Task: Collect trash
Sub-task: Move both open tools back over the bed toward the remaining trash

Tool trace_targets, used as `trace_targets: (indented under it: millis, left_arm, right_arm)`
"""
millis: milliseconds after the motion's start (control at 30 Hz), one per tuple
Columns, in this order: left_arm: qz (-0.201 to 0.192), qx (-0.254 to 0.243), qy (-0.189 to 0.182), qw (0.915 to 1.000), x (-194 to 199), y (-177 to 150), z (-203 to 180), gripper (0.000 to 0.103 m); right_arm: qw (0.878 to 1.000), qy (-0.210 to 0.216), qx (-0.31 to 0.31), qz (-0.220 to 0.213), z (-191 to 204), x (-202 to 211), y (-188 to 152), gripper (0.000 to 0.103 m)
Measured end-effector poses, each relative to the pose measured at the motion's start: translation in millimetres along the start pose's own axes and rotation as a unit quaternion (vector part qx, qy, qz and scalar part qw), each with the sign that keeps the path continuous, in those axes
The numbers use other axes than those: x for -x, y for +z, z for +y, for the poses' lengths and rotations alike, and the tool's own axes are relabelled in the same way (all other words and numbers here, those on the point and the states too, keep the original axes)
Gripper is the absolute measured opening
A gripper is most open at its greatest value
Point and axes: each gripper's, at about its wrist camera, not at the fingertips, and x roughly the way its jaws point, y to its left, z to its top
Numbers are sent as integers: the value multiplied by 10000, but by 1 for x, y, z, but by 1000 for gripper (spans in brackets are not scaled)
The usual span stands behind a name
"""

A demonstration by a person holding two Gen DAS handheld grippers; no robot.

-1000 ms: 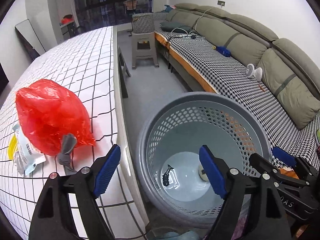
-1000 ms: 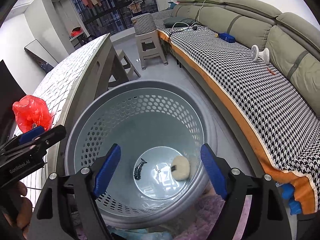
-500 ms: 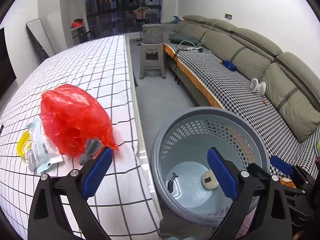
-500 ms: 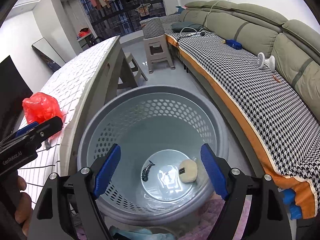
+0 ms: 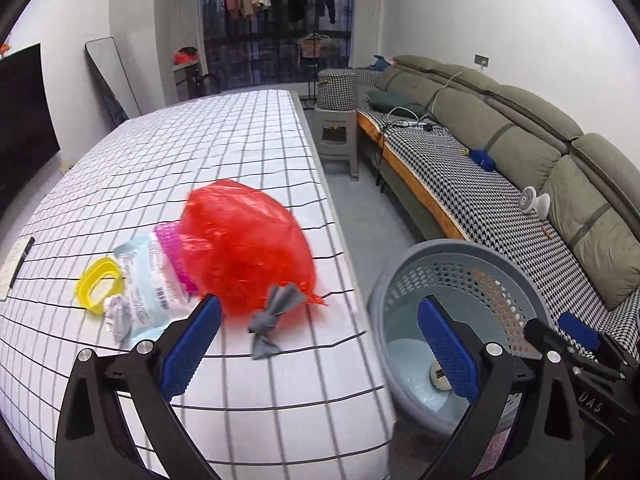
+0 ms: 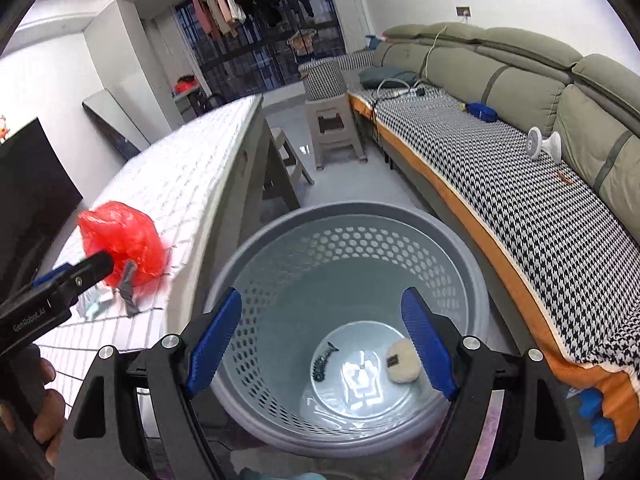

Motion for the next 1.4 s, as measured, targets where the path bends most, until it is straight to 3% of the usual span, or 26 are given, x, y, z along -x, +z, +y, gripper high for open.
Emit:
trace_targets:
  millis: [433, 700, 1167, 1400]
  left_arm:
    - [-100, 306, 475, 9984, 30, -15, 63, 96]
    - [50, 428, 697, 9966, 24, -23, 101, 96]
    - [375, 794, 929, 9918, 6, -43, 162, 96]
    - [397, 899, 1064, 9895, 7, -51, 183, 96]
  right_arm:
    - [9987, 350, 366, 24, 52, 1, -3, 79]
    - [9953, 642, 708, 153, 95, -12, 3, 79]
    - [9847, 887, 1297, 750, 174, -62, -9, 79]
    - [9823, 765, 1425, 946, 203, -87, -17, 79]
